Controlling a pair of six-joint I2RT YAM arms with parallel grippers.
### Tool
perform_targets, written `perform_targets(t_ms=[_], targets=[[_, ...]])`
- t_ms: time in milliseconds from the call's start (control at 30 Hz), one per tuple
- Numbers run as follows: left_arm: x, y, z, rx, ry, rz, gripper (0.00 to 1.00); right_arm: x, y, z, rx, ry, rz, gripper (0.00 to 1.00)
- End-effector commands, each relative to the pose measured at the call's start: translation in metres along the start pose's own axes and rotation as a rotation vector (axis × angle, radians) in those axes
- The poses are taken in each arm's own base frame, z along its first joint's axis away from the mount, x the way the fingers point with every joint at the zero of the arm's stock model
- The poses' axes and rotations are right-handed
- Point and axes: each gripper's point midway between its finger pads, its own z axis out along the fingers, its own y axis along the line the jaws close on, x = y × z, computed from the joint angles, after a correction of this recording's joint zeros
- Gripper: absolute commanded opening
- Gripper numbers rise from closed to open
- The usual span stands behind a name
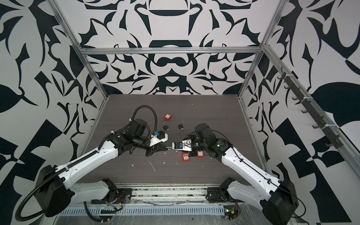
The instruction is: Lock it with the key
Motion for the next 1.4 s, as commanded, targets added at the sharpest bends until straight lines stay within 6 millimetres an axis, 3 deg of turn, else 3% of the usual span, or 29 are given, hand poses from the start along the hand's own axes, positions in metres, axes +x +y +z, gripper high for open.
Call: perform_targets(t_ms=[0, 267, 567, 733, 900, 1000, 1167, 1367], targets=[[-0.043, 0.005, -0.012, -0.060, -0.111, 0.171, 0.00, -0.032, 0.003, -0.002, -0.042, -0.118, -0.050, 0.00], [-0.049, 0.001, -0.002, -0.108, -0.119, 0.268, 0.00, -0.042, -0.004, 0.000, -0.099, -0.154, 0.033, 0.00], [-0.038, -0.004, -0.002, -0.044, -0.095, 0.187, 0.00, -0.030, -0.023, 0.002, -0.013, -0.130, 0.030, 0.01], [-0.039, -0.014, -0.003, 0.023, -0.089, 0.187, 0.00, -0.026, -0.021, 0.002, -0.054, -0.084, 0.076, 0.35], [-0.040, -0.017, -0.005, 0.034, -0.094, 0.201, 0.00, -0.024, -0.021, 0.001, -0.072, -0.054, 0.120, 0.47], [-0.039, -0.016, -0.005, 0.026, -0.087, 0.209, 0.00, -0.022, -0.016, 0.000, -0.105, -0.028, 0.144, 0.46], [-0.034, -0.013, -0.006, 0.003, -0.060, 0.216, 0.00, -0.021, -0.012, -0.005, -0.122, -0.012, 0.144, 0.35], [-0.031, -0.008, -0.006, -0.025, -0.035, 0.215, 0.00, -0.020, -0.010, -0.014, -0.112, 0.016, 0.160, 0.42]])
